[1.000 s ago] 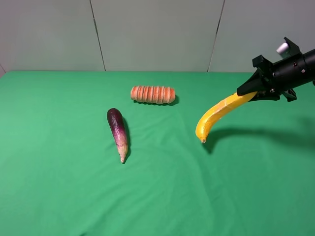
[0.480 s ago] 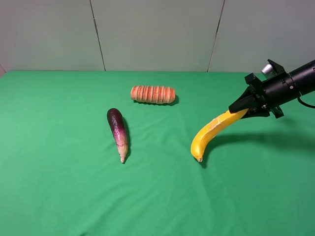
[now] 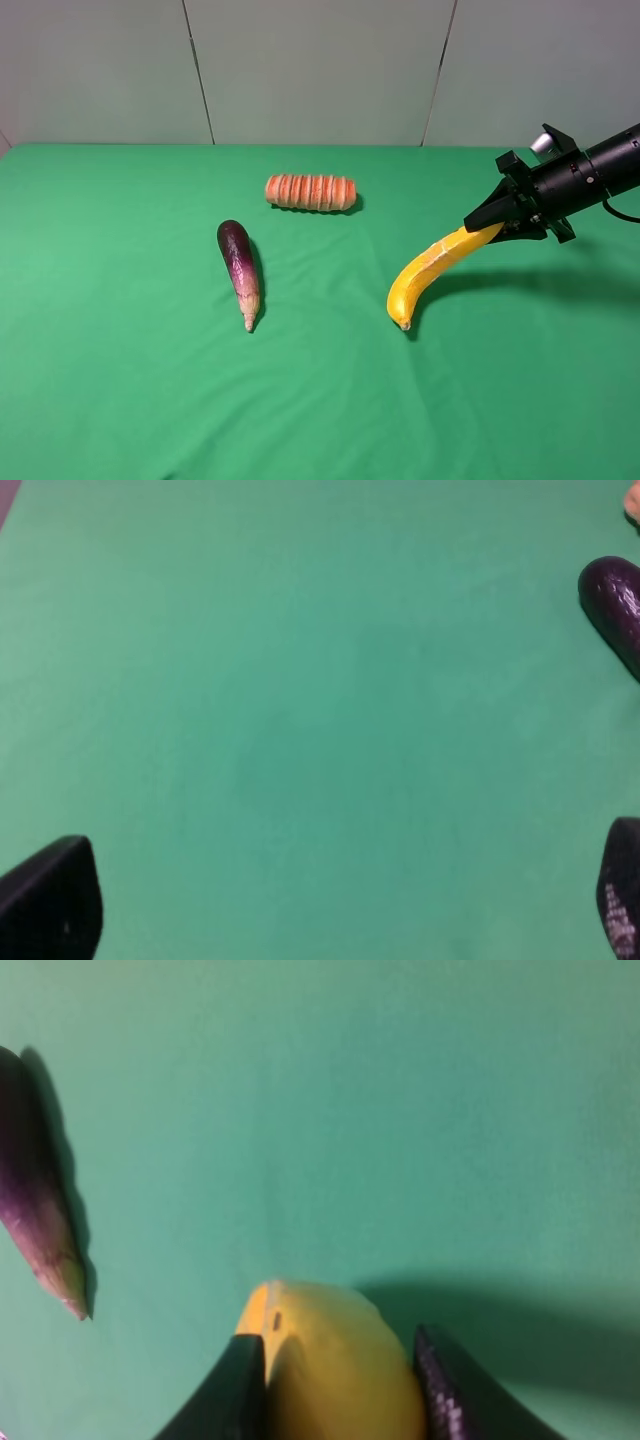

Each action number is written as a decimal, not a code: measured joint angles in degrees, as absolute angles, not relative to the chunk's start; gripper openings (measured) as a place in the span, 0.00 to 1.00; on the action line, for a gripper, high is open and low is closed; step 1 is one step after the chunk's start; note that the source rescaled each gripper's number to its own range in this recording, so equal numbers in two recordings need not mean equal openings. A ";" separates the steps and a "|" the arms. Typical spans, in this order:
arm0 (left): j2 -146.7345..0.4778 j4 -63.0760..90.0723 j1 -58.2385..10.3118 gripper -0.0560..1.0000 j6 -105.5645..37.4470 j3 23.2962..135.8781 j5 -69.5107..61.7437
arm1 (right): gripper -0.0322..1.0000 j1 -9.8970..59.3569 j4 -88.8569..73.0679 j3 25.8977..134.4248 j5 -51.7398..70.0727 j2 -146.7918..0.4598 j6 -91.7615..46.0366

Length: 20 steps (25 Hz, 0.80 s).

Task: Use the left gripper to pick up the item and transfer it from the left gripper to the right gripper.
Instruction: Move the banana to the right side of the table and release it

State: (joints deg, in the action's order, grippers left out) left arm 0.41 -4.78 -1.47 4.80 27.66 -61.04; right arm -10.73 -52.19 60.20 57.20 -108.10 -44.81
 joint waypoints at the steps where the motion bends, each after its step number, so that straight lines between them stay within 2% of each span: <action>1: 0.41 -4.78 -1.47 1.00 4.80 27.66 -61.04 | 0.03 -10.73 -52.19 60.20 57.20 -108.10 -44.74; 3: 0.41 -4.78 -1.47 1.00 4.80 27.66 -61.04 | 0.03 -10.73 -52.19 60.20 57.20 -108.10 -44.24; 4: 0.41 -4.78 -1.47 1.00 4.80 27.66 -61.04 | 0.09 -10.73 -52.19 60.20 57.20 -108.10 -43.69; 5: 0.41 -4.78 -1.47 1.00 4.80 27.66 -61.04 | 0.22 -10.73 -52.19 60.20 57.11 -108.10 -43.17; 7: 0.41 -4.78 -1.47 1.00 4.80 27.66 -61.04 | 0.68 -10.73 -52.19 60.20 56.31 -108.10 -41.93; 9: 0.41 -4.78 -1.47 1.00 4.80 27.66 -61.04 | 0.88 -10.73 -51.92 60.20 55.12 -108.10 -40.90; 12: 0.41 -4.78 -1.47 1.00 4.80 27.66 -61.04 | 0.97 -10.73 -50.81 60.20 54.36 -108.10 -40.10; 20: 0.41 -4.78 -1.47 1.00 4.80 27.66 -61.04 | 1.00 -10.73 -48.60 60.20 54.53 -108.10 -38.51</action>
